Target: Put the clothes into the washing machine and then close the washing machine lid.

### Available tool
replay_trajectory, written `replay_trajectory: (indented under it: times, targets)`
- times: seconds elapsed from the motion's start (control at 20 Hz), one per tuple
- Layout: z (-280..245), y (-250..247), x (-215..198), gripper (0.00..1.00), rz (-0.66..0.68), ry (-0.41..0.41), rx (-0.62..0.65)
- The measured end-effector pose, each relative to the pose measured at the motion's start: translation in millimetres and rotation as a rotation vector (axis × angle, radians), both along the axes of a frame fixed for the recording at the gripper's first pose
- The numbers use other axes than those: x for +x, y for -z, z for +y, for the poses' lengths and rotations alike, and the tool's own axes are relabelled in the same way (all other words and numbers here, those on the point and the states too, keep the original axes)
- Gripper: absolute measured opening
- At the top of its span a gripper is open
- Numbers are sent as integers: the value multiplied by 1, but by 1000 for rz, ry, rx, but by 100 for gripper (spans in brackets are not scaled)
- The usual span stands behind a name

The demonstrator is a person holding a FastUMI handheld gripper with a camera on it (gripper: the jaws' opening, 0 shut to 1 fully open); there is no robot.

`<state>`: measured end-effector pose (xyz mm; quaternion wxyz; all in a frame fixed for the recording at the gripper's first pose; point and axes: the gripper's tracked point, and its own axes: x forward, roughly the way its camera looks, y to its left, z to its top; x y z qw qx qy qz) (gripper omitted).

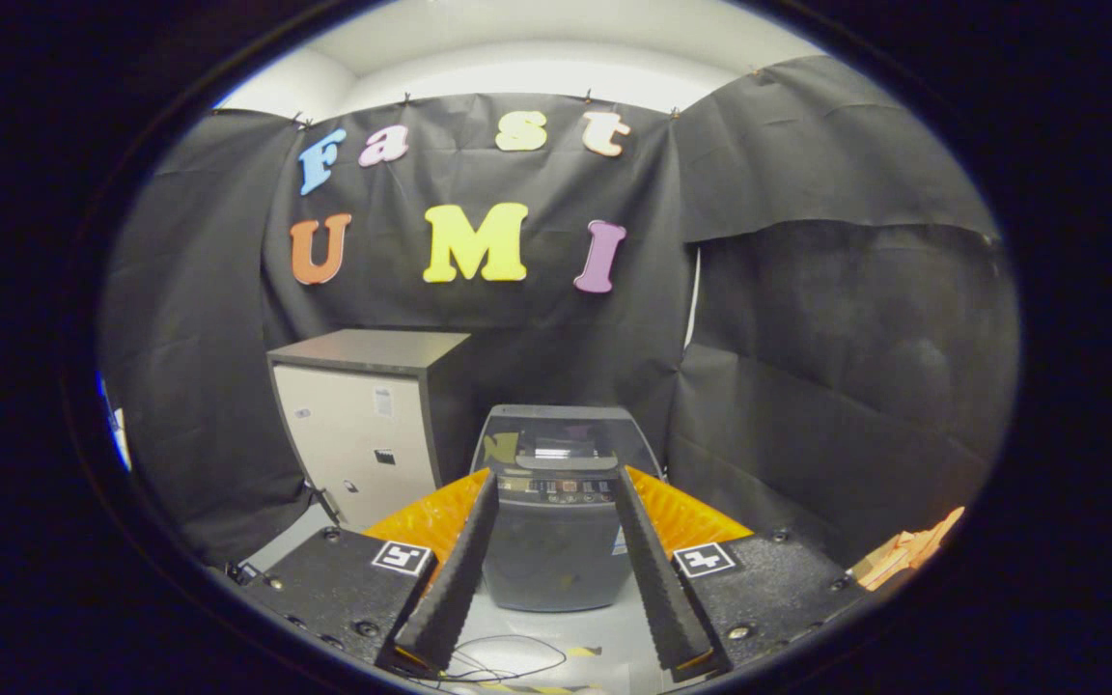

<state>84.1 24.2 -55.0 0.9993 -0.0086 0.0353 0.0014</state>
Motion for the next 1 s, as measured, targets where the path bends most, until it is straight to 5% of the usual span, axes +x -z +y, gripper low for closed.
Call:
replay_trajectory:
  times: [0.15,1.0]
  targets:
    - [-11,-9,-17,100,-33,25,1]
    - [0,-17,-54,100,-55,-7,13]
